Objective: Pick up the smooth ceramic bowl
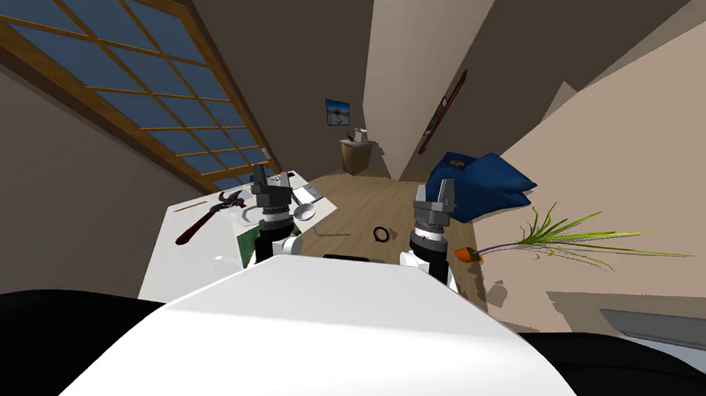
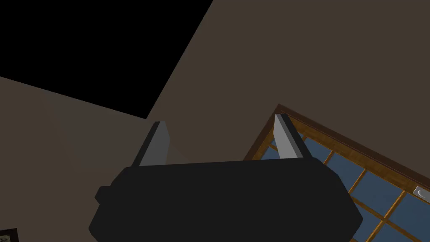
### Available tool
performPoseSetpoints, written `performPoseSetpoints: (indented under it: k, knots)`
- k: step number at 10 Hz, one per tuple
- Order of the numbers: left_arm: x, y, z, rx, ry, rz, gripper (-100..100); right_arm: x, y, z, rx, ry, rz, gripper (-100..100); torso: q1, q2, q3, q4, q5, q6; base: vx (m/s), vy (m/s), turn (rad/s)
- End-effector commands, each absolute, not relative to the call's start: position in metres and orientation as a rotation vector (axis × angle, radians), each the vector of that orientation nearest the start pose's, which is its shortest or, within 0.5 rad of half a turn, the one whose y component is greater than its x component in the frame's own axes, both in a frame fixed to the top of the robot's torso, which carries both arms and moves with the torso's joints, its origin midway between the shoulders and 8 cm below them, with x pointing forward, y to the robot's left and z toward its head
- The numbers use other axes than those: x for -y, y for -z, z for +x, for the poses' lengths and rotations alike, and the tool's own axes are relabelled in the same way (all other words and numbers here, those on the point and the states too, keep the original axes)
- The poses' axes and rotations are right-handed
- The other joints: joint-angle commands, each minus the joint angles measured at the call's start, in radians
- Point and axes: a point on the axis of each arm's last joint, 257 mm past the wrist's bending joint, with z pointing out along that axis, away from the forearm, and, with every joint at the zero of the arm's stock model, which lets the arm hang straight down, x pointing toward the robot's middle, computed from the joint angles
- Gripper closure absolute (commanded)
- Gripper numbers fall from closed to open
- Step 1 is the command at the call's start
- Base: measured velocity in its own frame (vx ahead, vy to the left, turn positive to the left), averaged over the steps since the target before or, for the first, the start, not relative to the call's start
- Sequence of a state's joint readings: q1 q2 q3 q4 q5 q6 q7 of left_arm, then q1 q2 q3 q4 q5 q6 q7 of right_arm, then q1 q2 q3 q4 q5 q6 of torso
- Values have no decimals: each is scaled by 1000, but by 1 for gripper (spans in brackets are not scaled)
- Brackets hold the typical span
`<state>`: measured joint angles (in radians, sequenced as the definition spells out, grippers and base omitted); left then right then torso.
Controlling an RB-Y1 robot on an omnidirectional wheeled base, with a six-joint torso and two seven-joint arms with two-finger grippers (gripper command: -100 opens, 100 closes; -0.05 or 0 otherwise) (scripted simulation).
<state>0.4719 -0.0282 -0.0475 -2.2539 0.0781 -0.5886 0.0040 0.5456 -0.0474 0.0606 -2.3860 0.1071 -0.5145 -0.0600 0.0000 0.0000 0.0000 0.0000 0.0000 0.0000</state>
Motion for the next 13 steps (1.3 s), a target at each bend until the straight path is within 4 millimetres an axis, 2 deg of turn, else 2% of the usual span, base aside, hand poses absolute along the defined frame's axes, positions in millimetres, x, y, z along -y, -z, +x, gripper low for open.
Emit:
performPoseSetpoints:
  k: [1, 3, 6, 7, 9, 10, 11, 12, 13]
  knots:
    - [-267, -29, 346, -530, 1424, -659, -100, 241, -56, 321, -647, -1357, 525, 0, 0, 0, 0, 0, 0, 0, -30, -26, -21]
    - [-262, -15, 361, -601, 1416, -663, -100, 241, -56, 321, -647, -1357, 525, 0, -3, 2, 1, 1, -1, 0, -50, -68, -29]
    - [-255, 17, 393, -731, 1392, -694, -100, 241, -56, 321, -647, -1357, 525, 0, -5, 4, 2, 1, -1, 0, -63, -73, -29]
    - [-255, 18, 393, -733, 1391, -696, -100, 241, -56, 321, -647, -1357, 525, 0, -4, 4, 3, 1, -1, 0, -57, -48, -11]
    - [-253, 40, 418, -818, 1370, -723, -100, 241, -56, 321, -647, -1357, 525, 0, -3, 3, 2, 1, -1, 0, -43, -48, -31]
    - [-254, 49, 420, -831, 1363, -737, -100, 241, -56, 321, -647, -1357, 525, 0, -3, 3, 2, 1, -1, 0, -39, -37, -11]
    - [-255, 65, 434, -880, 1346, -762, -100, 241, -56, 321, -647, -1357, 525, 0, -2, 2, 1, 1, -1, 0, -39, -36, -28]
    - [-255, 66, 434, -881, 1345, -763, -100, 241, -56, 321, -647, -1357, 525, 0, -2, 2, 1, 1, -1, 0, -25, -26, -15]
    - [-256, 80, 448, -926, 1328, -787, -100, 241, -56, 321, -647, -1357, 525, 0, -2, 2, 1, 0, 0, 0, -24, -23, -20]
